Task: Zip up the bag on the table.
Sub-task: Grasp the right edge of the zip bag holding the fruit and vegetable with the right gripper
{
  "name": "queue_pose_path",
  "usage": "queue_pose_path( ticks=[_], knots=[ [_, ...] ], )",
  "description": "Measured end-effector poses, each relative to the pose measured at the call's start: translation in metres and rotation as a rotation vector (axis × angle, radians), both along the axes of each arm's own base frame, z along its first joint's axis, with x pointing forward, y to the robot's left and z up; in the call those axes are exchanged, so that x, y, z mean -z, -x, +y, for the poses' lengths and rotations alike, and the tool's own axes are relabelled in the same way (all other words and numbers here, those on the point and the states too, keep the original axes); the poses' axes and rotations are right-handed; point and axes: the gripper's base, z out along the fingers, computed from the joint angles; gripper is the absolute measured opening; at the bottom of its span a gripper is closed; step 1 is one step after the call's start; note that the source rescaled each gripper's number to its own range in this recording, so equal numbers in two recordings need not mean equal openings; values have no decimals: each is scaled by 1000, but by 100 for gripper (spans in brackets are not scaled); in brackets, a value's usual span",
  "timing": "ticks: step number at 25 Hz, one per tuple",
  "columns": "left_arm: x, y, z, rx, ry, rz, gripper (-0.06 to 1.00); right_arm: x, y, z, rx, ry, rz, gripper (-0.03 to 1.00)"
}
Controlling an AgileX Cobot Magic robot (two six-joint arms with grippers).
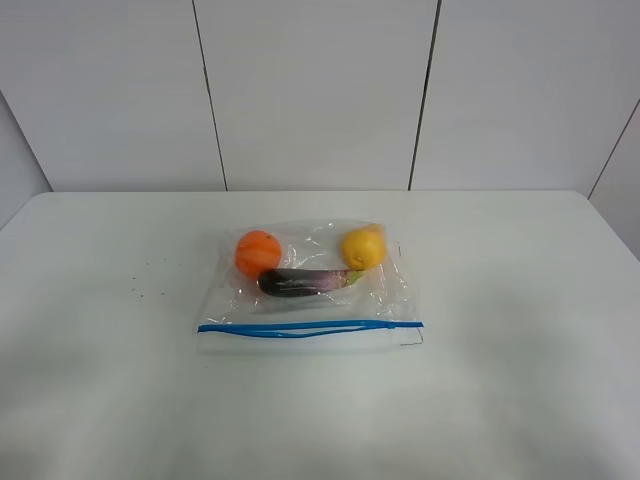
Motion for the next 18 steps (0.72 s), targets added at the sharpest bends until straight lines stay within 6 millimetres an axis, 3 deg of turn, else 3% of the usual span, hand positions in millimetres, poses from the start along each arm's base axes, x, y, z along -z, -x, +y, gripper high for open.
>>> queue_pose_path(
  ticks=[12,18],
  knots=[
    [0,0,0,0,0,0,84,0,-2,0,0,0,16,100],
    [0,0,0,0,0,0,84,-28,-36,1,-10,-20,160,100]
  ],
)
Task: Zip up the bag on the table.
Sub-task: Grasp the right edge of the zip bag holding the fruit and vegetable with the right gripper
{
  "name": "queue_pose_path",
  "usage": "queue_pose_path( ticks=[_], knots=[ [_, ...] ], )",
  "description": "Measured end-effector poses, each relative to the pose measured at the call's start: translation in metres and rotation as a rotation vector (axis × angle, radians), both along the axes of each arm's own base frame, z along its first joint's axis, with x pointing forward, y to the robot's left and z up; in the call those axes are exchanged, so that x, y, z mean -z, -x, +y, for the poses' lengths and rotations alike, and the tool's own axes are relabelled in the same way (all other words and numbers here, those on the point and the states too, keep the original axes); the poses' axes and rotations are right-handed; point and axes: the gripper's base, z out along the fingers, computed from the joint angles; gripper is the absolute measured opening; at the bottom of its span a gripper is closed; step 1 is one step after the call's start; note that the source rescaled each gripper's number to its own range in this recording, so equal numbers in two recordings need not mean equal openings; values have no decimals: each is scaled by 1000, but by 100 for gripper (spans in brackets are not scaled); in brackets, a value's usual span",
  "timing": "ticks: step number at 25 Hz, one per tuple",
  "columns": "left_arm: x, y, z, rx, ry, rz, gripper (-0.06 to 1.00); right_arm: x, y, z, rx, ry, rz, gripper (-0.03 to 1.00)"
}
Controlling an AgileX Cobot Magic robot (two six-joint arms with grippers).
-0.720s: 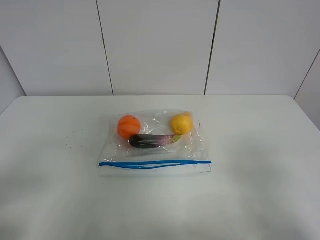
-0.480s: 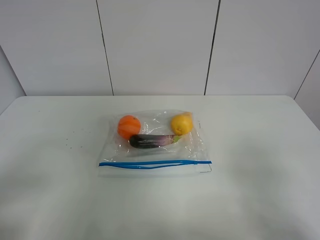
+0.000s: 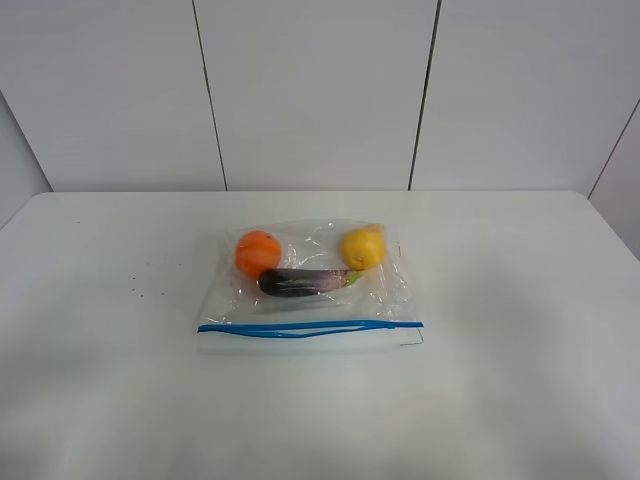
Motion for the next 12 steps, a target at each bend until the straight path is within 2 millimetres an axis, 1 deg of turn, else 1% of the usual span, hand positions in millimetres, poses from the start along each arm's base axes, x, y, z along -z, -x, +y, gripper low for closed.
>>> queue_pose_path(
  ticks=[3,4,6,7,9,11,12],
  knots=[
    [0,0,0,0,0,0,84,-19,-35,1,-3,-19,108,100],
    [0,0,0,0,0,0,84,-22,-47,2,-6,-29,142,100],
    [0,0,0,0,0,0,84,-26,-77,3,-11,-53,232,100],
    [0,0,0,0,0,0,84,-25,-91,4,-15,-69,272,100],
    [0,0,0,0,0,0,84,-17,-123,7,-18,-103,372,100],
    [0,0,0,0,0,0,84,-3,-153,9,-27,-135,453,100],
    [0,0,0,0,0,0,84,7,-168,11,-35,-148,501,100]
  ],
)
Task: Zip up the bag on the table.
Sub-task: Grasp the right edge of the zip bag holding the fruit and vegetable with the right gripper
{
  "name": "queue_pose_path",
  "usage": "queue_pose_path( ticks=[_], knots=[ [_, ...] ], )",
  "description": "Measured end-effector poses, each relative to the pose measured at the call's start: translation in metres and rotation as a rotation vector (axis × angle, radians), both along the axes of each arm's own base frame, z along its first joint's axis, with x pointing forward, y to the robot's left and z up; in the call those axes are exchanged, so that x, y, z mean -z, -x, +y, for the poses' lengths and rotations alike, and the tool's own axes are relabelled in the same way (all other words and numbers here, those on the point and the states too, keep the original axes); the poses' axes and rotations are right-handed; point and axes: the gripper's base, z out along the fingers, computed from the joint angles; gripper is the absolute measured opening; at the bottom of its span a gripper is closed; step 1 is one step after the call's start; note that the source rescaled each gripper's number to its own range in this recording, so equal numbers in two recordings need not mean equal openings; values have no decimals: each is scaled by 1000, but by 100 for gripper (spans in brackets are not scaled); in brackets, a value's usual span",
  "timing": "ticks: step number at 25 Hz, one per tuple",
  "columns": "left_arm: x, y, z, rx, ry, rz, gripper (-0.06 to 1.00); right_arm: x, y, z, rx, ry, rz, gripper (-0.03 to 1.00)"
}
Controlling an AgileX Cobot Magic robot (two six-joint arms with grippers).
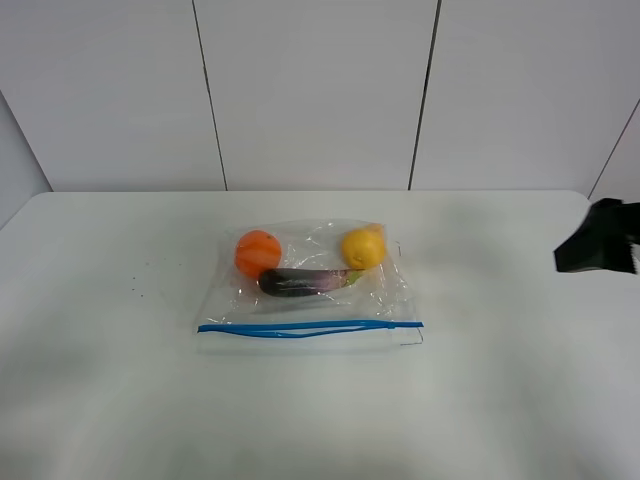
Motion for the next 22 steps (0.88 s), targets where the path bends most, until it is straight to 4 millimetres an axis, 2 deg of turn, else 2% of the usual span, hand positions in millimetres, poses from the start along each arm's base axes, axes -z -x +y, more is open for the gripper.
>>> queue_pose_path(
  ticks=[5,9,12,15,22],
  knots=[
    [0,0,0,0,0,0,84,58,-63,13,-64,-139,150,100],
    [0,0,0,0,0,0,84,108,-94,24,-130,-266,202,100],
    [0,0,0,0,0,0,84,140,-107,32,-161,-357,222,100],
    [0,0,0,0,0,0,84,164,-117,38,-169,-448,213,100],
    [0,0,0,0,0,0,84,205,-132,46,-183,-564,223,97]
  ],
)
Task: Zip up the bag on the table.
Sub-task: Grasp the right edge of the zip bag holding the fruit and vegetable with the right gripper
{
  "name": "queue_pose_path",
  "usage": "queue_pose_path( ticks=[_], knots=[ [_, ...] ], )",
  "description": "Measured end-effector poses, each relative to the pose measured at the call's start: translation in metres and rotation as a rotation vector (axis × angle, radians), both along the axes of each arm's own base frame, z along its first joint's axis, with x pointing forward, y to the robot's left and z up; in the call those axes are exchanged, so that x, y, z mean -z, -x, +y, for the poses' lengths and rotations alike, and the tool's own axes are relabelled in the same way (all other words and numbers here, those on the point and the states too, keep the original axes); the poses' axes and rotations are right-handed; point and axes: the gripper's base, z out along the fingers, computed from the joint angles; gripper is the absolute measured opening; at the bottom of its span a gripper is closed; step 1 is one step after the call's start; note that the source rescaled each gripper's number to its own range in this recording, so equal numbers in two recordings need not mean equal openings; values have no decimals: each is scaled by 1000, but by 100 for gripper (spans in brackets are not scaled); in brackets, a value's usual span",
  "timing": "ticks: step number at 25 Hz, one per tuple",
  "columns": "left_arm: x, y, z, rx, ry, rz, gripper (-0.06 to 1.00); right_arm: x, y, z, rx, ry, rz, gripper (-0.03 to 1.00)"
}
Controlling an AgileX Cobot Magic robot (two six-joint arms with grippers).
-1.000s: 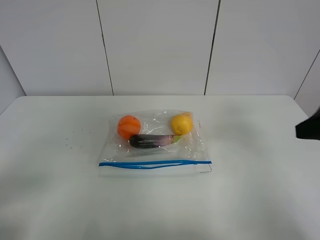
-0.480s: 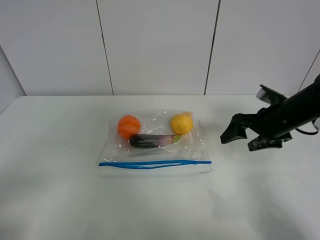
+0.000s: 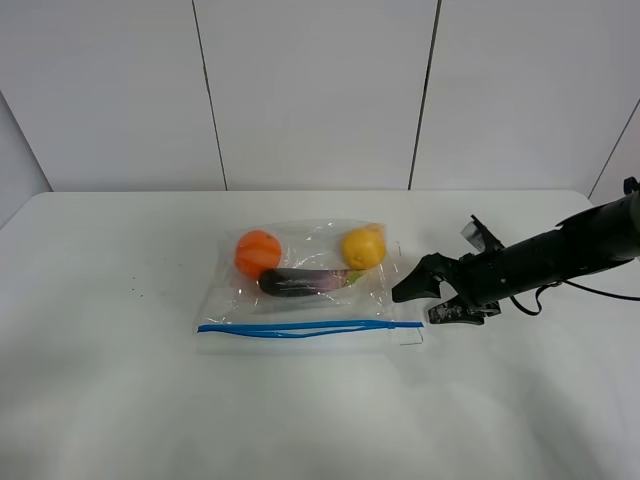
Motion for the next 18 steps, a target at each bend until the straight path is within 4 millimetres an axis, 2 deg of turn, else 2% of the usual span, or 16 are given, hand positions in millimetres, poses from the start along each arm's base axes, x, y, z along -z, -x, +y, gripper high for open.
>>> queue_pose_path(
  ticks=[6,14,16,18],
  knots=[
    [0,0,0,0,0,0,84,2,-19,5,-38,-81,-20,96],
    [0,0,0,0,0,0,84,23,-15,8,-66,-136,68,86],
    [0,0,0,0,0,0,84,23,-15,9,-73,-145,71,79],
    [0,0,0,0,0,0,84,23,-14,9,-77,-149,71,68]
  ],
)
